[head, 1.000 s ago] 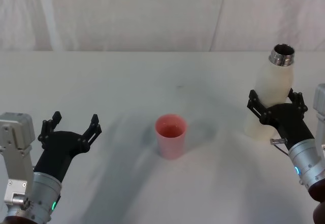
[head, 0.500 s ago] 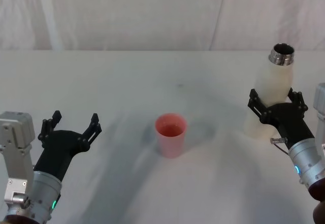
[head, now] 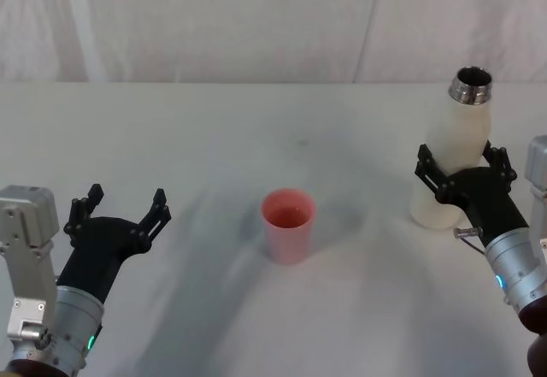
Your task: Grasp the thermos with one hand and pour water into the cup lid.
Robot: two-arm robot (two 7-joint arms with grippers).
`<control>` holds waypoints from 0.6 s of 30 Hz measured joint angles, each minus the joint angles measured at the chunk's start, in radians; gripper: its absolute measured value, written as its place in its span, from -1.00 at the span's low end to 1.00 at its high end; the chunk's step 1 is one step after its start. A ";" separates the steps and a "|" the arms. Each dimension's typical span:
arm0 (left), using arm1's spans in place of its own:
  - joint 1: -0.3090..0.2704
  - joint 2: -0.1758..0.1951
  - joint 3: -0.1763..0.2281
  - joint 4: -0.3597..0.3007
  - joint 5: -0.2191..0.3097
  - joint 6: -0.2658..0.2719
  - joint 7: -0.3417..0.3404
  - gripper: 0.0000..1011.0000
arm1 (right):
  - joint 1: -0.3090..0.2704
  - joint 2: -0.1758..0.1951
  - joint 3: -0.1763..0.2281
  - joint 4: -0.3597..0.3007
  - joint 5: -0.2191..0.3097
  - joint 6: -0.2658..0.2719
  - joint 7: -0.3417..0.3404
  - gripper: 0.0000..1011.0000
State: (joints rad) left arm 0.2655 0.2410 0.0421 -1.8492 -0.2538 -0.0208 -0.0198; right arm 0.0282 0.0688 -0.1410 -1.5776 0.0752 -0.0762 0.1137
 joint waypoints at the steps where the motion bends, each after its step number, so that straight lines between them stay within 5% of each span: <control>1: 0.000 0.000 0.000 0.000 0.000 0.000 0.000 0.98 | 0.002 0.003 -0.001 0.000 -0.004 -0.003 0.002 0.89; 18: 0.000 0.000 0.000 0.000 0.000 0.000 0.000 0.98 | 0.037 0.049 -0.034 -0.045 -0.066 -0.024 0.028 0.89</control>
State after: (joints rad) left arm 0.2655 0.2409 0.0421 -1.8492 -0.2538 -0.0207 -0.0199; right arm 0.0653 0.1173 -0.1747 -1.6230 0.0096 -0.1005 0.1412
